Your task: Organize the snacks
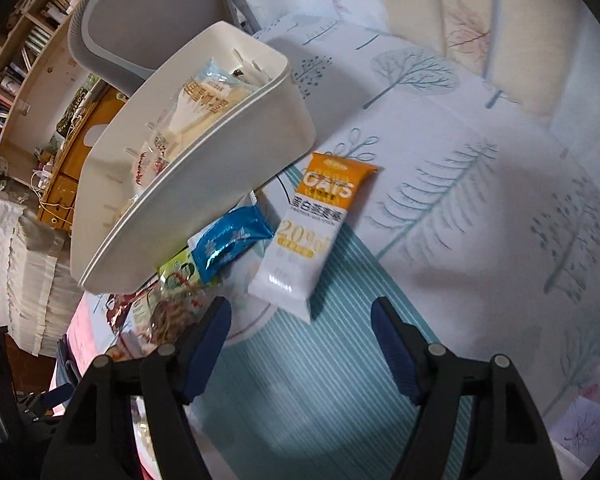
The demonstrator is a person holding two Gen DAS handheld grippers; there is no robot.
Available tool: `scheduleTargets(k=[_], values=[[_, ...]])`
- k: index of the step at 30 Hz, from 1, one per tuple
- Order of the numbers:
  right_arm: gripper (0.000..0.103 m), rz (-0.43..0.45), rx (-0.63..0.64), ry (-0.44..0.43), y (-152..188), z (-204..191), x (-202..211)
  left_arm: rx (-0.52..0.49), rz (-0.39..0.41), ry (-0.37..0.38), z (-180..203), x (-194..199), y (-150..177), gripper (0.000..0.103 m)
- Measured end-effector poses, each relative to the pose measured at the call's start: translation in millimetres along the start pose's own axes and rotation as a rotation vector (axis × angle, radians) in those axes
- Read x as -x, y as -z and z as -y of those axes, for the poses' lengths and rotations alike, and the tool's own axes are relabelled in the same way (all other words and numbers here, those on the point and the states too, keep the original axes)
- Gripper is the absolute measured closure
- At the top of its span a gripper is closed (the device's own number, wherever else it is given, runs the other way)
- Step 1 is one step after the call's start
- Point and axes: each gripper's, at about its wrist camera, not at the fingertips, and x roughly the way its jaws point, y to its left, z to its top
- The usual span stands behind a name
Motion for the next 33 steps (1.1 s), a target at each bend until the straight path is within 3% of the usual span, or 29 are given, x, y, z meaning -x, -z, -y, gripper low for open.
scheduleTargets(k=[7,13,15,17,20,27,33], values=[[0.035,-0.003,0.037,0.015,-11,-8,-29,0.05,-0.093,0.007,-9,-35,-13,0.005],[0.042,-0.024,0.064,0.081,-16,-14,-46,0.125,-0.152,0.069,-19,-59,-13,0.005],[0.043,-0.023,0.082,0.093,-16,-17,-48,0.153,-0.163,0.087,-22,-64,-13,0.012],[0.049,-0.021,0.097,0.106,-16,-20,-49,0.177,-0.167,0.105,-25,-67,-14,0.025],[0.062,-0.03,0.127,0.156,-17,-29,-52,0.207,-0.163,0.121,-31,-70,-15,0.026],[0.066,-0.073,0.17,0.21,-12,-39,-54,0.237,-0.135,0.161,-45,-64,-12,0.034],[0.066,-0.12,0.124,0.207,-1,-34,-45,0.247,-0.116,0.193,-45,-48,4,0.037]])
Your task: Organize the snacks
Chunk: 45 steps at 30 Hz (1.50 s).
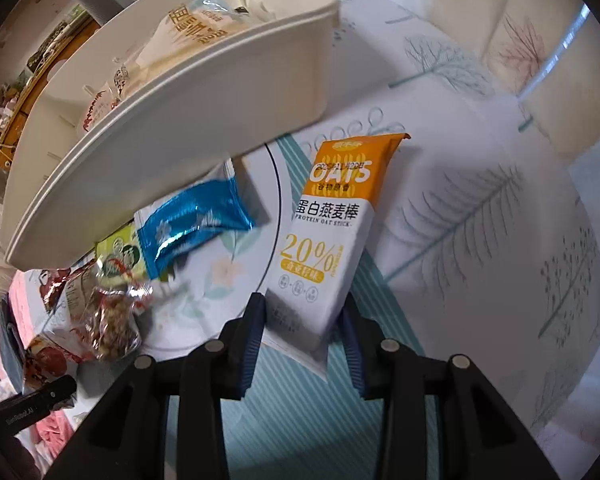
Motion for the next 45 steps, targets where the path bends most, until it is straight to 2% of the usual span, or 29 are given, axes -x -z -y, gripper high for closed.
scheduleTargets(k=[8,11,17,22,28,30,32,33,35,38,45], values=[[0.066,0.023,-0.015,-0.044,22,4,33,0.009,0.047,0.091,-4,35,30,0.037],[0.066,0.051,0.004,-0.069,33,2,51,0.024,0.062,0.146,-7,52,41,0.037],[0.066,0.13,0.085,-0.125,50,-10,82,0.015,0.113,0.21,-6,91,57,0.036],[0.066,0.205,0.175,-0.199,50,-33,105,0.001,0.15,0.264,2,126,58,0.036],[0.066,0.302,0.27,-0.294,45,-59,135,-0.02,0.214,0.291,10,161,45,0.036],[0.066,0.327,0.297,-0.313,43,-66,143,-0.02,0.233,0.304,12,170,40,0.05],[0.066,0.351,0.32,-0.327,39,-73,148,-0.016,0.244,0.325,13,177,33,0.05],[0.066,0.36,0.33,-0.332,36,-76,151,-0.019,0.254,0.341,14,179,30,0.058],[0.066,0.381,0.346,-0.341,30,-83,155,-0.021,0.26,0.355,17,183,21,0.068],[0.066,0.395,0.363,-0.35,17,-92,157,-0.021,0.267,0.376,21,186,9,0.071],[0.066,0.449,0.425,-0.358,-15,-111,157,0.004,0.268,0.403,30,180,-15,0.071]])
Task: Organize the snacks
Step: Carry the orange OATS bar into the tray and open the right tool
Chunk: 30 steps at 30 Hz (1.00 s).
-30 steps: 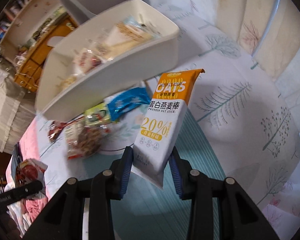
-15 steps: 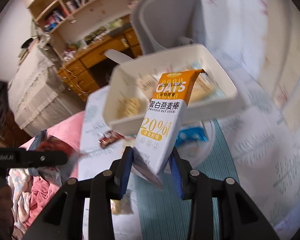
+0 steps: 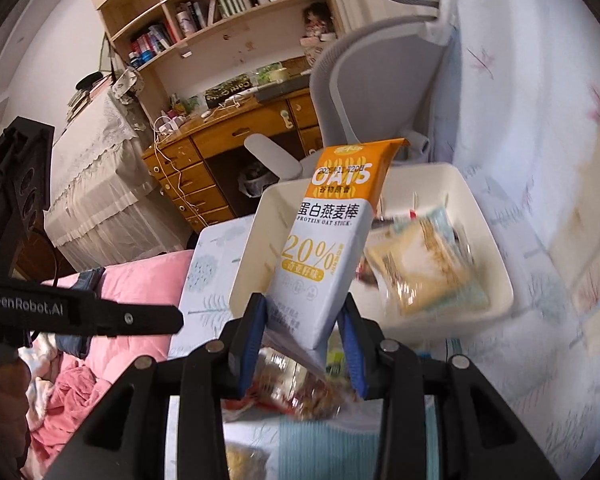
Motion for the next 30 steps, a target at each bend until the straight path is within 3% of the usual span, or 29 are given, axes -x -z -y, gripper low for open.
scheduleTargets(k=[8,15,16,17,19,30], values=[[0.066,-0.006,0.075,-0.02,-11,7,-39,0.06,0.01,0.039,-13,-20,-13,0.071],[0.064,-0.071,0.047,-0.044,-12,22,-74,0.095,0.002,0.042,-23,-38,-13,0.071],[0.057,-0.09,0.041,-0.045,-11,24,-79,0.101,0.0,0.04,-24,-39,-12,0.071],[0.043,-0.104,0.033,-0.041,-11,25,-81,0.107,-0.002,0.037,-25,-40,-11,0.071],[0.033,-0.119,0.0,-0.033,-10,30,-83,0.115,-0.001,0.033,-28,-40,-7,0.071],[0.032,-0.108,-0.142,-0.038,1,48,-46,0.122,0.032,0.012,-35,-8,35,0.071]])
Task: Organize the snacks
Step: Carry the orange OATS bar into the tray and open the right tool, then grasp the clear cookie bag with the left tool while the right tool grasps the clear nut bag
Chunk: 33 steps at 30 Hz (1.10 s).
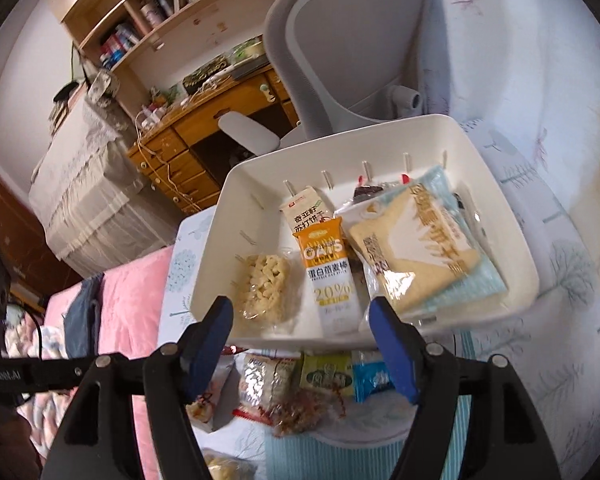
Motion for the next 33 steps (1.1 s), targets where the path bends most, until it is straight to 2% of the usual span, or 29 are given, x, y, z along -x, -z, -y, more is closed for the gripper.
scheduleTargets(k=[5,7,9,13,15,20,23,28,33], values=[[0.032,0.035,-0.045,-0.01,17,1,33,-0.019,0.023,-0.015,-4,21,29,0.069],[0.032,0.047,-0.058,-0.013,27,0,46,-0.025,0.032,-0.016,-7,29,42,0.066],[0.032,0.058,-0.063,-0.002,39,-1,58,-0.028,0.042,-0.017,-11,34,56,0.056],[0.032,0.062,-0.075,0.014,64,-3,74,-0.022,0.046,-0.02,-21,38,83,0.047],[0.032,0.06,-0.082,0.025,79,-4,80,-0.011,0.045,-0.026,-27,38,96,0.039],[0.032,0.047,-0.085,0.053,109,-2,92,0.01,0.025,-0.052,-41,31,118,0.031],[0.032,0.044,-0.057,0.066,121,-3,97,0.027,0.007,-0.077,-47,24,128,0.023],[0.032,0.032,0.018,0.077,130,-8,98,0.056,-0.025,-0.121,-54,8,138,0.019],[0.032,0.015,0.14,0.075,127,-10,90,0.13,-0.064,-0.158,-59,-13,140,0.017]])
